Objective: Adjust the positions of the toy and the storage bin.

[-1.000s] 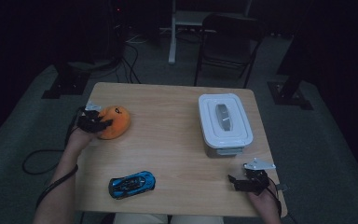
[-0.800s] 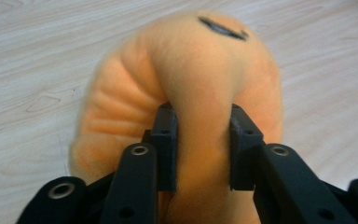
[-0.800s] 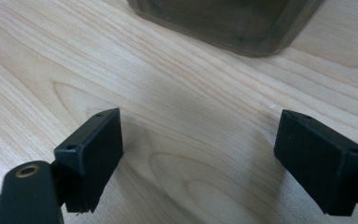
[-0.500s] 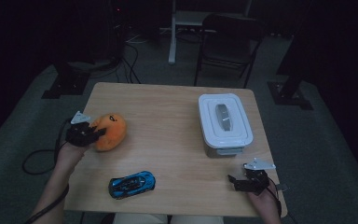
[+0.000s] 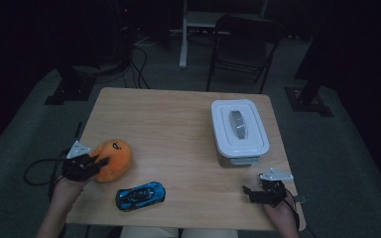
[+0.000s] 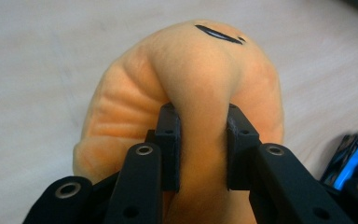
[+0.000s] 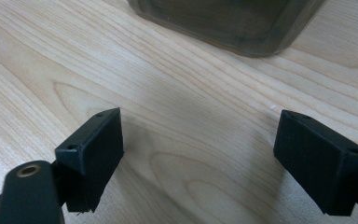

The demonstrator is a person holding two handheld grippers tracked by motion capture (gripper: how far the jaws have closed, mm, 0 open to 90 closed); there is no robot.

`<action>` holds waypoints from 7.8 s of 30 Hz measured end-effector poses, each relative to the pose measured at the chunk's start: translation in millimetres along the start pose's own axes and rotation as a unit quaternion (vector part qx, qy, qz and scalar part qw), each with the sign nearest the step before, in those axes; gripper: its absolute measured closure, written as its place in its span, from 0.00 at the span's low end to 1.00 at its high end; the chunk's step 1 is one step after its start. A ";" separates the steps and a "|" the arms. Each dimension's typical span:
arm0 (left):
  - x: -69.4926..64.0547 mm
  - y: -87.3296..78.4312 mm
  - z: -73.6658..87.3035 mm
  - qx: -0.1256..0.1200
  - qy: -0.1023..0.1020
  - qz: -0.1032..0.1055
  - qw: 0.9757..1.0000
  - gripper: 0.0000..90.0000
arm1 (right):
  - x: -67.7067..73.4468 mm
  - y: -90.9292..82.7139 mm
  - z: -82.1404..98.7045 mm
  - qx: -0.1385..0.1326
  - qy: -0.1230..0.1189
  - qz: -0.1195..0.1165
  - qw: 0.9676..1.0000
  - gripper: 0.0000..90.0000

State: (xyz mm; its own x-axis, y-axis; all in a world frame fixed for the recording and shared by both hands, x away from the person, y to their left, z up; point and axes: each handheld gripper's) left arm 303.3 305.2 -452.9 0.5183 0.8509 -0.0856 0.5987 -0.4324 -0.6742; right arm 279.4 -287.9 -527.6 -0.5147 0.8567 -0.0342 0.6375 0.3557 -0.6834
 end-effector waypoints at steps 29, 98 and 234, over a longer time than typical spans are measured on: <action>-61.0 15.5 -50.8 -0.039 0.071 0.092 0.992 0.01 | -9.4 -9.6 2.3 -0.022 0.030 0.019 0.999 0.13; -153.7 234.3 -173.2 0.020 0.135 0.088 0.987 0.01 | -104.0 67.8 -93.3 -0.067 0.093 0.027 0.993 0.24; -247.4 149.4 -16.5 0.086 0.215 0.163 0.959 0.01 | 33.8 -84.2 -139.1 -0.126 -0.001 -0.114 0.985 0.13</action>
State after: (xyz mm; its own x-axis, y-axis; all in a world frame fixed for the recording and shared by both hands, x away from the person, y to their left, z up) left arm 274.7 25.2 -520.3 0.8866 0.4617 -0.0262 0.2723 -0.5670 -0.7774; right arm 288.1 -237.0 -369.8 -0.6625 0.7428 0.0971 0.6272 0.6209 -0.4703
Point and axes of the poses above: each handheld gripper's, and its own axes: y roughly forward along the jaws, z roughly out of its underside, x roughly to its left, and after that the axes turned 3 degrees about z, right-handed
